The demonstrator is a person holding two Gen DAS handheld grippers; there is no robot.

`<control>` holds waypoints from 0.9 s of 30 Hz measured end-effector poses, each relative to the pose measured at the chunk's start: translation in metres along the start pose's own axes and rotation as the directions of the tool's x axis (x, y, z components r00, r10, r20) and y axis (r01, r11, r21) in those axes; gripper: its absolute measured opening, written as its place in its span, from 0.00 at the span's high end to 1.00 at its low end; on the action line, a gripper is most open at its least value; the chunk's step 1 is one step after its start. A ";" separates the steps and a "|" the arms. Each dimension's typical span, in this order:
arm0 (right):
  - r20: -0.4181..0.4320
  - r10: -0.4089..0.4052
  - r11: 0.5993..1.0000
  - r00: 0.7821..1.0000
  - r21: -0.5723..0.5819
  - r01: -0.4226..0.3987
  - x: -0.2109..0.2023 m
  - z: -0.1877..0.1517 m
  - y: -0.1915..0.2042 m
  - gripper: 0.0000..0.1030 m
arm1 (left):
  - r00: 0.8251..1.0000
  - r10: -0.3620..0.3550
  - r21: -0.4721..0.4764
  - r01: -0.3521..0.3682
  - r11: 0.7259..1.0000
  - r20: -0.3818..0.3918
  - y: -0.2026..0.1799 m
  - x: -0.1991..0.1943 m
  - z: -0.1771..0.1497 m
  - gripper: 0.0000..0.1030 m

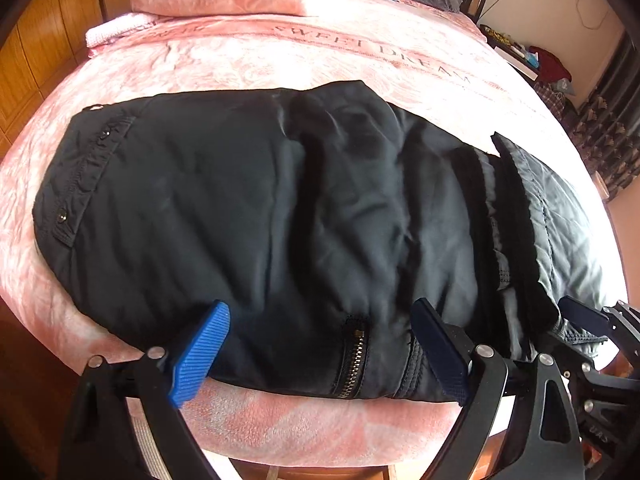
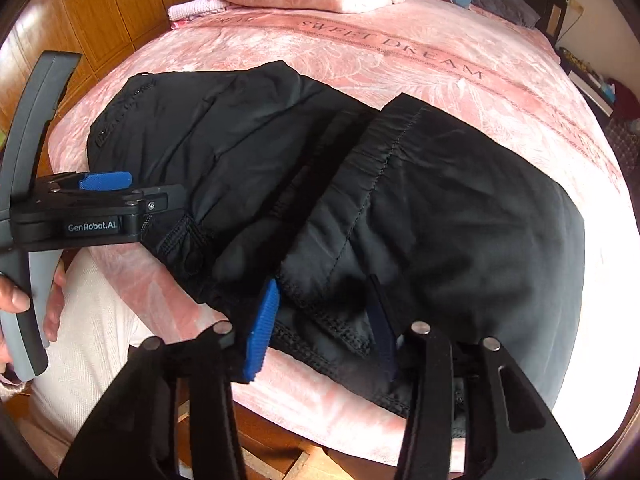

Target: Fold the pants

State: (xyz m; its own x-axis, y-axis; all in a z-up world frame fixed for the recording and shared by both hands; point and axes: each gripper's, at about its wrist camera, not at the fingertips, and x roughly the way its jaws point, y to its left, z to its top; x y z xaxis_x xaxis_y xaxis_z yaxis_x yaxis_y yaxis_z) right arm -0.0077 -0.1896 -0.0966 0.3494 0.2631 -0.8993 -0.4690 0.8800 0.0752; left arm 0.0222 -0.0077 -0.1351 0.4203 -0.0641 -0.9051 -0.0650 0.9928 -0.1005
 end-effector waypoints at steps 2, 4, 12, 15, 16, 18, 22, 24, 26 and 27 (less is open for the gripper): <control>0.008 0.032 0.998 0.999 0.054 -0.032 -0.001 0.000 -0.006 0.85 | 1.000 0.012 0.026 -0.012 1.000 -0.005 -0.002 -0.001 -0.001 0.06; 0.033 0.055 0.996 0.998 0.072 -0.058 -0.009 0.002 -0.007 0.87 | 1.000 0.021 0.044 -0.021 0.999 -0.012 -0.002 -0.001 -0.003 0.06; 0.086 0.097 0.995 0.992 0.022 -0.099 -0.036 0.016 0.012 0.88 | 0.998 0.057 0.037 -0.057 0.998 0.007 0.016 -0.007 -0.007 0.06; 0.018 0.089 0.996 0.996 0.003 -0.089 -0.007 0.011 0.023 0.85 | 0.998 0.062 0.033 -0.062 0.998 0.004 0.018 -0.007 -0.007 0.06; -0.004 0.079 0.997 0.997 0.003 -0.079 0.004 0.008 0.025 0.85 | 0.998 0.063 0.034 -0.063 0.997 0.001 0.019 -0.006 -0.007 0.06; -0.019 0.072 0.997 0.997 0.001 -0.072 0.019 0.001 0.027 0.79 | 0.998 0.060 0.037 -0.060 0.998 -0.005 0.018 -0.003 -0.007 0.06; -0.014 0.099 0.995 0.995 0.001 -0.099 0.014 0.000 0.024 0.74 | 0.998 0.066 0.063 -0.066 0.996 -0.005 0.013 0.003 -0.006 0.05; -0.010 0.150 0.988 0.989 0.024 -0.150 0.003 0.000 0.019 0.61 | 0.998 0.062 0.061 -0.061 0.996 -0.014 0.013 0.008 -0.006 0.05; 0.023 0.208 0.977 0.978 0.042 -0.209 -0.016 0.000 0.013 0.55 | 0.999 0.051 0.055 -0.050 0.997 -0.018 0.015 0.010 -0.005 0.05; 0.056 0.207 0.977 0.977 0.043 -0.210 -0.026 0.001 0.010 0.55 | 0.999 0.047 0.055 -0.046 0.997 -0.017 0.016 0.011 -0.006 0.05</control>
State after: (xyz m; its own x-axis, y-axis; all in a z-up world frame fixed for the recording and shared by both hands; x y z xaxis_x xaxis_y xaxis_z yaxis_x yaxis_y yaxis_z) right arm -0.0210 -0.1871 -0.0720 0.2895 0.4614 -0.8386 -0.4964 0.8215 0.2806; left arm 0.0205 0.0067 -0.1487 0.4013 -0.0196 -0.9158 -0.0344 0.9987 -0.0364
